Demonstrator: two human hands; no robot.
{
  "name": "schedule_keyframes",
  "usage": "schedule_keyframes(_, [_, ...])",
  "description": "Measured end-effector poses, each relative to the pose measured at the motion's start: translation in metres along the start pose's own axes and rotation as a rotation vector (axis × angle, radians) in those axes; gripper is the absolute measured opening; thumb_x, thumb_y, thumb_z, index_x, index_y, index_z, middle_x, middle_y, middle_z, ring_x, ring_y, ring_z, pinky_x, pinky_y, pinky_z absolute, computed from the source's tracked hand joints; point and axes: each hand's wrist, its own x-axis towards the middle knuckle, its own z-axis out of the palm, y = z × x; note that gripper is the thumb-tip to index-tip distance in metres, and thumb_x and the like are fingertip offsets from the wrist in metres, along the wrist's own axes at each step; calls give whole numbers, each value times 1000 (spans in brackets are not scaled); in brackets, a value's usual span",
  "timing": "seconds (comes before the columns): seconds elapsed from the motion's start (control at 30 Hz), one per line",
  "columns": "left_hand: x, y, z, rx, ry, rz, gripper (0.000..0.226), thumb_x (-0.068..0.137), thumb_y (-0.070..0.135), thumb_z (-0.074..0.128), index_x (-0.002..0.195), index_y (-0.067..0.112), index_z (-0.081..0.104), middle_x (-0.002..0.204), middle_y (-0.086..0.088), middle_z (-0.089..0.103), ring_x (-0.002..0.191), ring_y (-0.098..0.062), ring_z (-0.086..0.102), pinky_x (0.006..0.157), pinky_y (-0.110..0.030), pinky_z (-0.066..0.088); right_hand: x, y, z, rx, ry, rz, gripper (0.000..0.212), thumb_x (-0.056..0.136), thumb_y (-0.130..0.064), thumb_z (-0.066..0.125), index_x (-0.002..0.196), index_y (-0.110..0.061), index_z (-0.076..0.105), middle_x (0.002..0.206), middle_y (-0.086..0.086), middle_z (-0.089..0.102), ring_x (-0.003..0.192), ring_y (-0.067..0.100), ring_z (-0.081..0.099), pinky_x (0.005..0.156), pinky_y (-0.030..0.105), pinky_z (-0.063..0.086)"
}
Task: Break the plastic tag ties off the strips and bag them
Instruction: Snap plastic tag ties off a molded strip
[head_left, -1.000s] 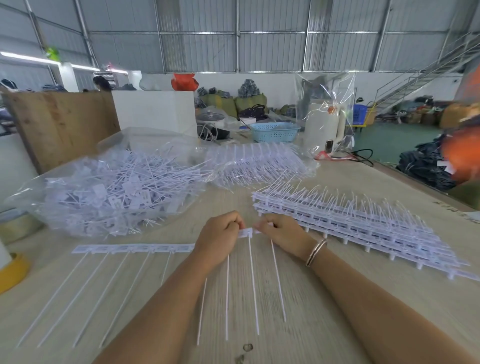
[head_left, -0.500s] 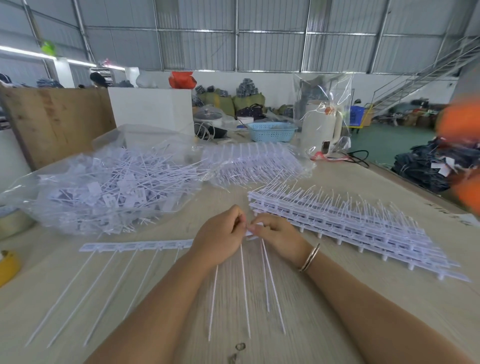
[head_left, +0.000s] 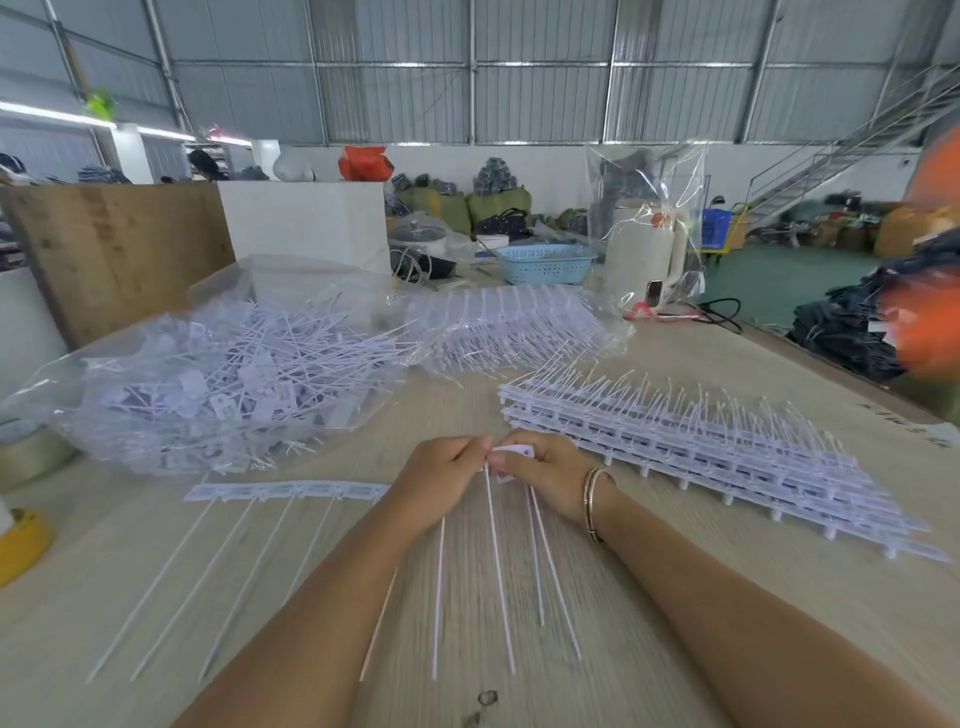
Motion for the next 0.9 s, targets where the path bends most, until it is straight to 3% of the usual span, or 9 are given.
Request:
schedule_keyframes(0.17, [9, -5, -4, -266, 84, -116, 40, 99, 28, 42, 64, 16, 57, 40, 11, 47, 40, -2, 43, 49, -16, 38, 6, 3, -6, 46, 237, -74, 20, 90, -14, 57, 71, -18, 63, 66, -8, 60, 61, 1, 52, 64, 15, 42])
schedule_keyframes(0.23, [9, -9, -4, -219, 85, -98, 40, 98, 31, 42, 68, 12, 59, 42, 11, 48, 42, -3, 44, 54, -21, 40, 8, 7, -12, 89, 247, -59, 25, 92, -15, 55, 67, -16, 60, 63, -6, 57, 62, 9, 50, 66, 21, 41])
schedule_keyframes(0.33, [4, -8, 0, -131, 83, -60, 36, 93, 33, 43, 62, 26, 60, 49, 11, 53, 51, -10, 49, 59, -29, 42, 12, 11, -10, -25, 157, 40, 24, 91, -25, 56, 68, -20, 52, 69, 4, 47, 69, 16, 44, 70, 29, 36])
schedule_keyframes(0.43, [0, -7, 2, 25, 76, 6, 18, 84, 28, 38, 76, 31, 54, 51, 8, 51, 46, -9, 44, 52, -29, 36, 16, 17, -7, -305, 148, 109, 19, 90, -41, 54, 73, -34, 48, 76, -10, 47, 78, 14, 47, 79, 32, 38])
schedule_keyframes(0.5, [0, -7, 0, 71, 113, 35, 17, 90, 19, 38, 87, 30, 50, 57, 4, 51, 49, -14, 45, 52, -31, 36, 16, 17, -6, -390, 165, 104, 7, 89, -42, 53, 86, -36, 52, 88, -17, 48, 94, 13, 49, 92, 33, 38])
schedule_keyframes(0.6, [0, -3, -1, 100, 115, 77, 18, 92, 9, 38, 99, 24, 44, 75, -6, 56, 62, -21, 52, 60, -37, 41, 13, 12, -6, -305, 194, 55, 18, 93, -36, 49, 103, -26, 60, 100, -12, 51, 106, 15, 48, 101, 40, 36])
schedule_keyframes(0.77, [-3, 8, 4, 54, 23, 153, 18, 90, 6, 45, 95, 23, 38, 75, 8, 47, 57, 3, 43, 54, -15, 34, 3, 6, -2, -343, 87, -23, 26, 92, -43, 47, 72, -34, 61, 81, -15, 54, 90, 9, 49, 94, 39, 35])
schedule_keyframes(0.83, [-5, 14, 5, 90, 19, 188, 13, 93, 13, 44, 96, 24, 38, 80, 9, 49, 65, 3, 47, 58, -15, 36, 2, 7, -1, -306, 55, -7, 22, 92, -35, 51, 73, -33, 62, 80, -16, 55, 88, 8, 50, 90, 33, 36])
schedule_keyframes(0.9, [-5, 15, 0, 297, 51, 213, 3, 97, 22, 39, 98, 22, 42, 81, 10, 50, 74, -11, 54, 64, -28, 38, 3, 6, -3, -208, 81, 4, 21, 94, -24, 51, 75, -25, 61, 80, -8, 55, 84, 12, 51, 85, 30, 39])
